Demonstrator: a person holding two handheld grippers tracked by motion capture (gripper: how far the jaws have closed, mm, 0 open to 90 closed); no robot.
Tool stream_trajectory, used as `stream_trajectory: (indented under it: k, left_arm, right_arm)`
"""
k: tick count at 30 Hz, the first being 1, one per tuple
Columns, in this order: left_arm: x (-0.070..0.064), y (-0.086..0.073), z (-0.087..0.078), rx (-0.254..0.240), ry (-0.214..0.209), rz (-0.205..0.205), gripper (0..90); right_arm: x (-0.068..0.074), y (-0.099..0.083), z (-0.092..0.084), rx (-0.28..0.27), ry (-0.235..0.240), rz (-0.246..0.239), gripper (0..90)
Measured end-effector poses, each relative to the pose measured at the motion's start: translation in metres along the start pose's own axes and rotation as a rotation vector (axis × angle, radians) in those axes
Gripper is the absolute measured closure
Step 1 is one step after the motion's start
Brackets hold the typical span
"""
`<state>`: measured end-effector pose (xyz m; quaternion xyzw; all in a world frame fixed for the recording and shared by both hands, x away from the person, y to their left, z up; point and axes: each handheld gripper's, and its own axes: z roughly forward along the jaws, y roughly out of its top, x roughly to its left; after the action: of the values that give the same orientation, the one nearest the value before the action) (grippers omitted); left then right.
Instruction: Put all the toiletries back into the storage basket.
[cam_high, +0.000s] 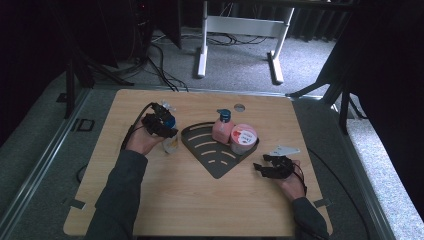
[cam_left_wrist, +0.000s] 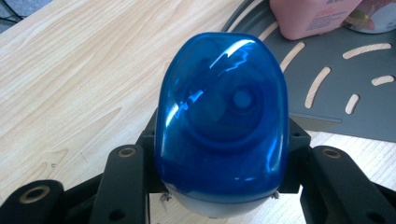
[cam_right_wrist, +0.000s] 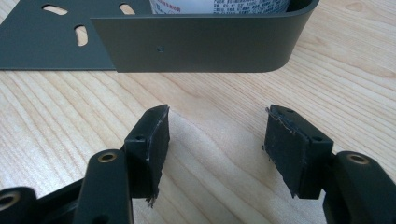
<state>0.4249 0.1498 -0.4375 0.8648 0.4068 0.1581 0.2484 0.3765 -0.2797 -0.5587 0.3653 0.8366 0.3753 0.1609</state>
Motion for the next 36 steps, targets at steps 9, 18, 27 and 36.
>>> stream_trajectory:
  k: [9,18,27,36]
  left_arm:
    - [0.002,0.001,0.002,0.013,-0.015,-0.001,52.0]
    - [0.001,0.002,0.006,0.044,-0.018,0.005,51.8]
    - [0.001,0.005,0.007,0.067,-0.017,0.013,51.5]
    - [0.002,0.008,0.011,0.106,-0.021,0.025,51.3]
  right_arm:
    - [0.000,0.000,0.000,0.000,0.000,0.000,40.1]
    - [0.000,0.000,0.000,0.000,0.001,0.001,40.0]
    - [0.000,0.000,0.000,0.000,0.001,0.001,40.0]
    - [0.000,0.000,0.000,0.000,0.002,0.002,40.0]
